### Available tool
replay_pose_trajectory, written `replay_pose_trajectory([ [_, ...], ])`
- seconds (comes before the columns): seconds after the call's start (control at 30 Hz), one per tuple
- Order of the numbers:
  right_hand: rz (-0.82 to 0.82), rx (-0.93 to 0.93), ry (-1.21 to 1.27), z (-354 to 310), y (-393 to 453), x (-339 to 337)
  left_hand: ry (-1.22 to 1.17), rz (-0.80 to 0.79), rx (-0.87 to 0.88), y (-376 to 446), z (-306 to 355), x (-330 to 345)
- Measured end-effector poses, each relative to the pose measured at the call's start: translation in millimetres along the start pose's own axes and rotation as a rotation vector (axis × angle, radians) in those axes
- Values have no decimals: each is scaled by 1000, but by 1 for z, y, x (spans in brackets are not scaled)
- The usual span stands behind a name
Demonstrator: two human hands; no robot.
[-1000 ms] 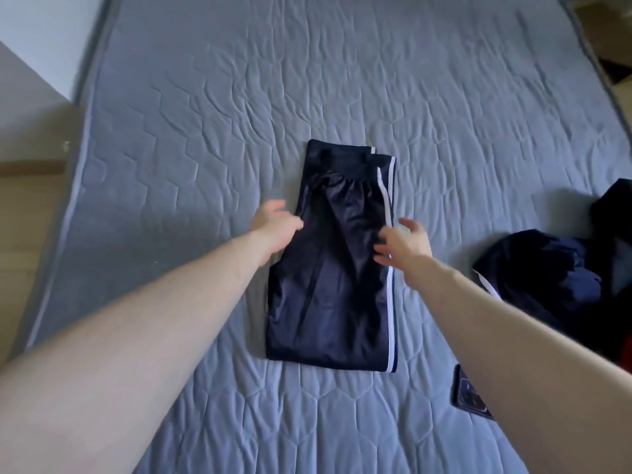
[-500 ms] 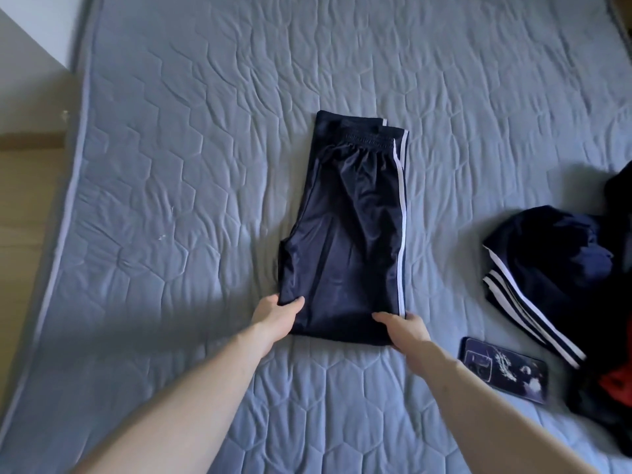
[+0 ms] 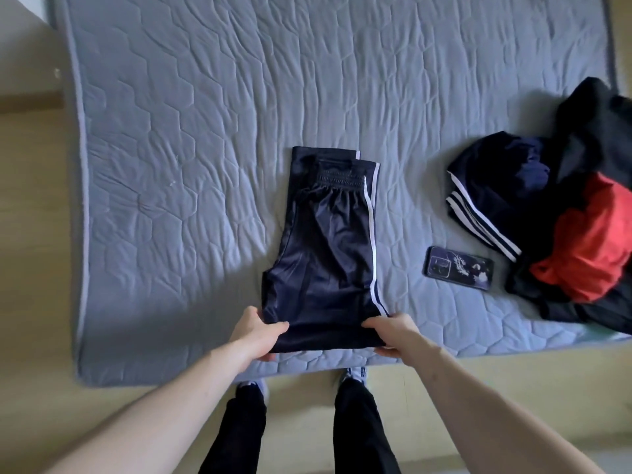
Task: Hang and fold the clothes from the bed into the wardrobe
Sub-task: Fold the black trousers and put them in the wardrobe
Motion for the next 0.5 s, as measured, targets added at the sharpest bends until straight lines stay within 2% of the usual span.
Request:
replay_pose_trajectory([
  [0.13, 79, -87, 137, -33, -25, -18, -77, 46, 108, -13, 33, -30],
  [0.3, 141, -253, 424, -128, -40, -42, -509, 44, 194, 13, 136, -55],
  [0.5, 184, -339, 569, -222, -20, -57, -658, 22, 256, 61, 233, -72],
])
Point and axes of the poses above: each hand's wrist, its own y-axis towards the middle knuckle, its own x-axis out of the palm, z = x × y, the point moved 4 cm from there along y, towards the middle knuckle, and after that the axes turned 3 degrees about z, right-handed, at the moved point
